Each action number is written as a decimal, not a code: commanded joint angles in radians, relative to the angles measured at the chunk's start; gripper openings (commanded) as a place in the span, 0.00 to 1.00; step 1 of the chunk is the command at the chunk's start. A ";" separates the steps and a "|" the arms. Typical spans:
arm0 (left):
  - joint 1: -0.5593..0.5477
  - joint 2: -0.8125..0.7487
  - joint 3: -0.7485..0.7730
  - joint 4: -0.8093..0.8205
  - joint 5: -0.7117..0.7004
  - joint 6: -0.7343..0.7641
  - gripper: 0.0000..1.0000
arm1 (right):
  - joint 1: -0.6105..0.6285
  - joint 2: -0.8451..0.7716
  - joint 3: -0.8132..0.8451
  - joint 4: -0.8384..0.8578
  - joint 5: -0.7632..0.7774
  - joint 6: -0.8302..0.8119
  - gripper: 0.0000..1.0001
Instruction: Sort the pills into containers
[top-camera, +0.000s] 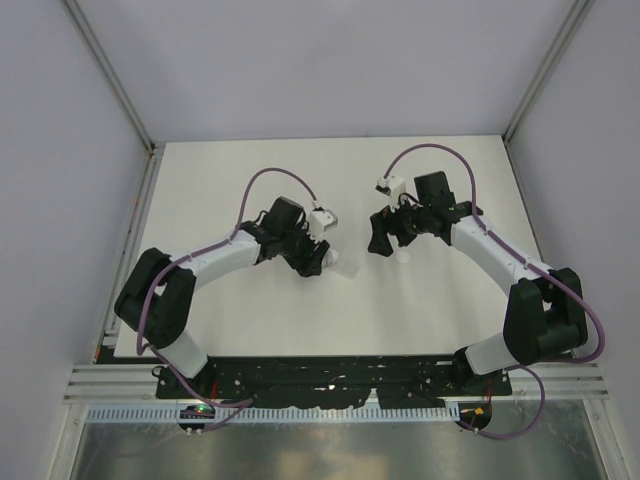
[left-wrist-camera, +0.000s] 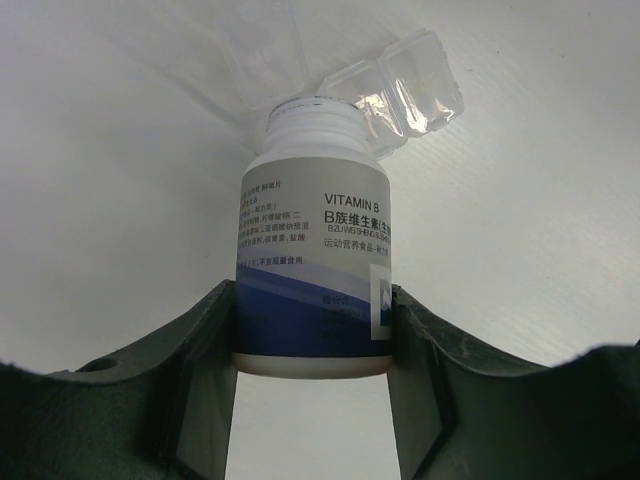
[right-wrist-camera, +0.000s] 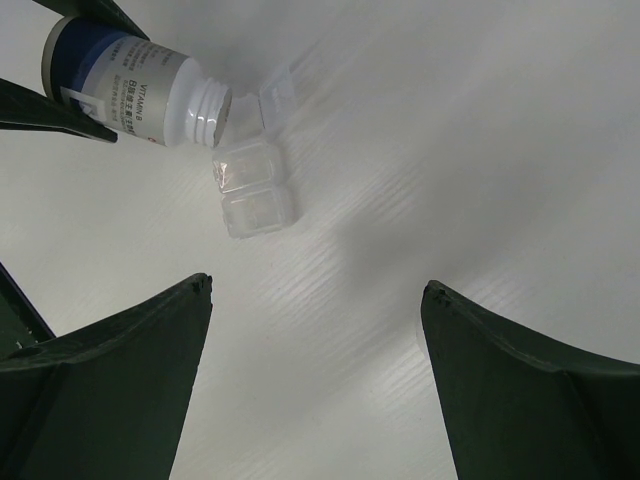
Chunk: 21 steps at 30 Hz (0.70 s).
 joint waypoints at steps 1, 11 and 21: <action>-0.007 0.014 0.050 -0.029 -0.011 0.017 0.00 | -0.006 0.003 0.009 0.007 -0.024 0.006 0.89; -0.010 0.030 0.080 -0.062 -0.026 0.020 0.00 | -0.012 0.000 0.009 0.007 -0.032 0.006 0.89; -0.016 0.045 0.108 -0.098 -0.040 0.027 0.00 | -0.017 0.001 0.009 0.007 -0.035 0.009 0.89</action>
